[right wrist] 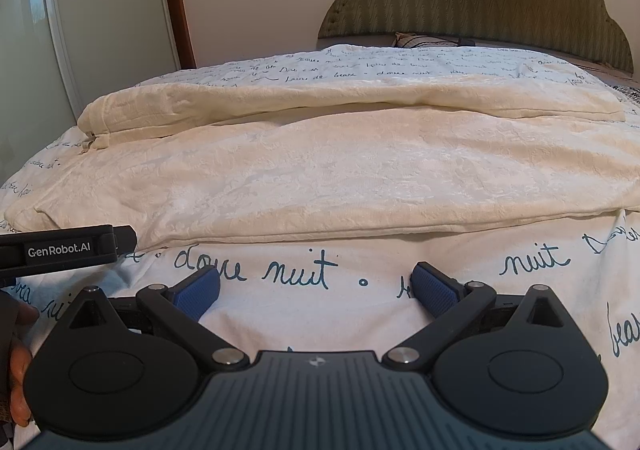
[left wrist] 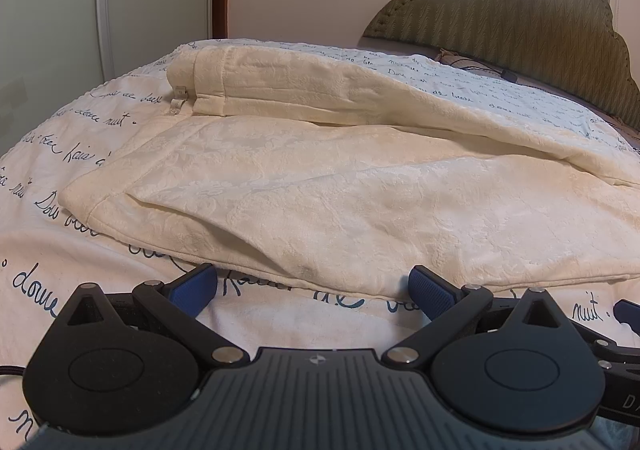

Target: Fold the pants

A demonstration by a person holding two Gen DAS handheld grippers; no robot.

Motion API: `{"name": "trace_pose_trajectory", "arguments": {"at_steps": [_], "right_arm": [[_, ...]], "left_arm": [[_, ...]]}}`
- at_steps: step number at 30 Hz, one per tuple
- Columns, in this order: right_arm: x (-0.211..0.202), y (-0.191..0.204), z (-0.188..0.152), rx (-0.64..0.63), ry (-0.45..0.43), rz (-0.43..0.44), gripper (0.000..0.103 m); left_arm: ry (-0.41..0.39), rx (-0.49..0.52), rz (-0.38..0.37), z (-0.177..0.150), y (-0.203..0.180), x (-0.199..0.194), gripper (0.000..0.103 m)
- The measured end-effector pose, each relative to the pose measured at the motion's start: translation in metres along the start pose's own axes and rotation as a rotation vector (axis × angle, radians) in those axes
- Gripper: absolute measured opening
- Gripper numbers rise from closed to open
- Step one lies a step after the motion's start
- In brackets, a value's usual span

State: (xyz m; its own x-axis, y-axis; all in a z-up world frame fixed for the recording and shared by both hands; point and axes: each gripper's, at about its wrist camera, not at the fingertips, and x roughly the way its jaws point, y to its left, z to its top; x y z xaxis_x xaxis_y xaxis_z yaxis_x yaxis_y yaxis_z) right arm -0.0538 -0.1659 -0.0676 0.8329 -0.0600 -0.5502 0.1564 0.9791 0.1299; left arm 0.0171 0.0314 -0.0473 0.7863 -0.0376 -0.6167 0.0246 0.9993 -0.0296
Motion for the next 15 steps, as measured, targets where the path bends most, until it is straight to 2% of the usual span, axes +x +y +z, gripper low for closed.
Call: {"name": "trace_pose_trajectory", "arguments": {"at_steps": [9, 12, 13, 15], "right_arm": [[0.000, 0.001, 0.002, -0.005, 0.010, 0.003, 0.103], [-0.009, -0.005, 0.011, -0.011, 0.017, 0.091, 0.103], [-0.015, -0.006, 0.017, -0.025, -0.003, 0.140, 0.103], [-0.028, -0.002, 0.038, -0.092, -0.070, 0.175, 0.103]], "left_arm": [[0.001, 0.008, -0.011, 0.001, 0.000, -0.003, 0.103], [-0.001, 0.040, -0.049, 0.006, 0.003, -0.011, 0.102], [-0.003, 0.050, -0.060, 0.009, 0.004, -0.013, 0.102], [-0.026, 0.071, -0.067, 0.017, 0.007, -0.015, 0.103]]}}
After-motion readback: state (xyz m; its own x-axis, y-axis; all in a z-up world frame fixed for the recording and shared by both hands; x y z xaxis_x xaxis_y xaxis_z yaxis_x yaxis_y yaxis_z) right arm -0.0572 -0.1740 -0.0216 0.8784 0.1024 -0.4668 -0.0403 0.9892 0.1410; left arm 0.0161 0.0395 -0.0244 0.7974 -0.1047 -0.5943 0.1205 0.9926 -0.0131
